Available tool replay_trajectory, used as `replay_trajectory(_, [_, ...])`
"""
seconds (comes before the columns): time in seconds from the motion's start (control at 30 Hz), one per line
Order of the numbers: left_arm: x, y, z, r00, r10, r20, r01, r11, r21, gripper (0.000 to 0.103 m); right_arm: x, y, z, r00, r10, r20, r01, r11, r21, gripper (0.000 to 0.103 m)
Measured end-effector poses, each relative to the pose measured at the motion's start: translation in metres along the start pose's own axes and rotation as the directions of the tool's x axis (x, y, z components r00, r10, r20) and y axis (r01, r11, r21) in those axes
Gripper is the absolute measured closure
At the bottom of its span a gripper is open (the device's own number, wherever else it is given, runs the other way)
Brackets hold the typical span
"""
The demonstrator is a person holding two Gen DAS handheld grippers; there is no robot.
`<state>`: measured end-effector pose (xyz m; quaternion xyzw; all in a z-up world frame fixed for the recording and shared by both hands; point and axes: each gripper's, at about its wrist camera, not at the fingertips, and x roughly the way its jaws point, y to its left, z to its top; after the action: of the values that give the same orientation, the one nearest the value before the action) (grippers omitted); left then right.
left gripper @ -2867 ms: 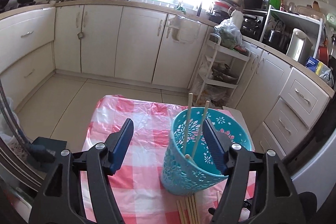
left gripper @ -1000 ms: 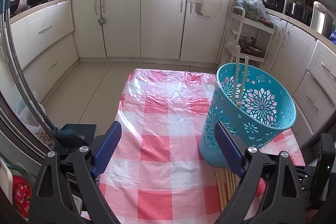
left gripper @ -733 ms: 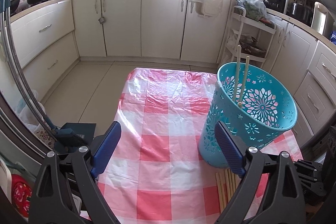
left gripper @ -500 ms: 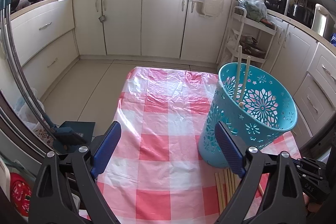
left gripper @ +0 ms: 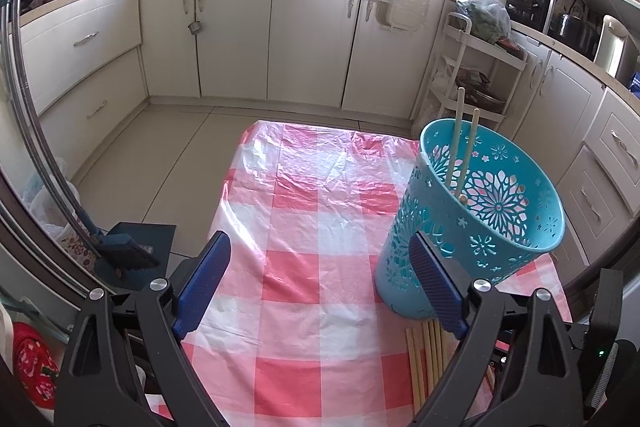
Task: Organize utensils
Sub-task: 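Carry the chopstick over the teal basket and open the right tool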
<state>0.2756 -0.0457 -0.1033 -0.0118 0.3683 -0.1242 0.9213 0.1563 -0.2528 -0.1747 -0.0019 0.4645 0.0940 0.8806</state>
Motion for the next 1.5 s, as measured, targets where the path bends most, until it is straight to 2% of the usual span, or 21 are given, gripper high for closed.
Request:
replay_trajectory(0.1, [0.001, -0.001, 0.0, 1.0, -0.006, -0.004, 0.006, 1.0, -0.004, 0.016, 0.002, 0.008, -0.004, 0.999, -0.036, 0.0, 0.036, 0.997, -0.067, 0.094])
replay_trajectory(0.17, [0.001, -0.001, 0.0, 1.0, -0.004, -0.006, 0.004, 1.0, -0.003, 0.016, -0.001, 0.01, -0.005, 0.999, -0.054, 0.008, 0.054, 0.995, -0.085, 0.097])
replay_trajectory(0.3, [0.0, 0.001, 0.001, 1.0, -0.005, -0.004, 0.005, 1.0, -0.011, 0.016, -0.031, -0.009, -0.001, 0.996, -0.028, 0.09, 0.026, 0.999, 0.02, 0.097])
replay_trajectory(0.4, [0.0, 0.003, 0.001, 1.0, -0.01, -0.005, 0.009, 1.0, -0.023, 0.016, -0.065, -0.031, 0.004, 0.98, 0.013, 0.201, -0.044, 0.988, 0.151, 0.097])
replay_trajectory(0.5, [0.001, 0.003, 0.001, 1.0, -0.015, -0.009, 0.014, 0.999, -0.03, 0.016, -0.099, -0.044, 0.014, 0.935, 0.079, 0.345, -0.17, 0.955, 0.242, 0.097])
replay_trajectory(0.63, [0.001, 0.003, 0.001, 1.0, -0.019, -0.009, 0.019, 0.999, -0.031, 0.016, -0.133, -0.037, 0.055, 0.856, 0.12, 0.503, -0.269, 0.934, 0.236, 0.097])
replay_trajectory(0.73, [0.0, 0.003, 0.001, 1.0, -0.02, -0.009, 0.019, 0.999, -0.032, 0.016, -0.153, -0.022, 0.093, 0.794, 0.122, 0.596, -0.283, 0.941, 0.184, 0.097])
replay_trajectory(0.83, [-0.001, 0.003, 0.002, 1.0, -0.02, -0.006, 0.02, 0.999, -0.041, 0.016, -0.165, -0.011, 0.125, 0.741, 0.108, 0.662, -0.283, 0.946, 0.162, 0.097])
replay_trajectory(0.93, [-0.003, 0.007, 0.004, 1.0, -0.024, -0.003, 0.024, 0.998, -0.056, 0.016, -0.168, -0.005, 0.147, 0.708, 0.048, 0.705, -0.235, 0.957, 0.171, 0.097])
replay_trajectory(1.0, [-0.004, 0.01, 0.005, 1.0, -0.029, -0.004, 0.028, 0.998, -0.064, 0.016, -0.161, -0.003, 0.153, 0.695, -0.009, 0.719, -0.184, 0.964, 0.19, 0.097])
replay_trajectory(1.07, [-0.004, 0.01, 0.006, 1.0, -0.03, -0.001, 0.03, 0.997, -0.064, 0.016, -0.149, -0.004, 0.156, 0.693, -0.067, 0.718, -0.119, 0.971, 0.206, 0.097])
replay_trajectory(1.17, [-0.004, 0.011, 0.006, 0.999, -0.033, -0.002, 0.033, 0.997, -0.064, 0.016, -0.128, -0.007, 0.149, 0.708, -0.121, 0.696, -0.068, 0.969, 0.238, 0.097])
replay_trajectory(1.3, [-0.004, 0.011, 0.006, 0.999, -0.033, -0.004, 0.033, 0.998, -0.06, 0.016, -0.107, -0.011, 0.136, 0.747, -0.14, 0.65, -0.043, 0.965, 0.258, 0.097])
replay_trajectory(1.43, [-0.003, 0.01, 0.006, 0.999, -0.031, -0.007, 0.031, 0.998, -0.055, 0.016, -0.095, -0.008, 0.122, 0.789, -0.122, 0.602, -0.027, 0.972, 0.233, 0.097])
replay_trajectory(1.5, [-0.003, 0.009, 0.006, 1.0, -0.03, -0.006, 0.03, 0.998, -0.054, 0.016, -0.094, -0.006, 0.116, 0.804, -0.112, 0.585, -0.027, 0.974, 0.224, 0.096])
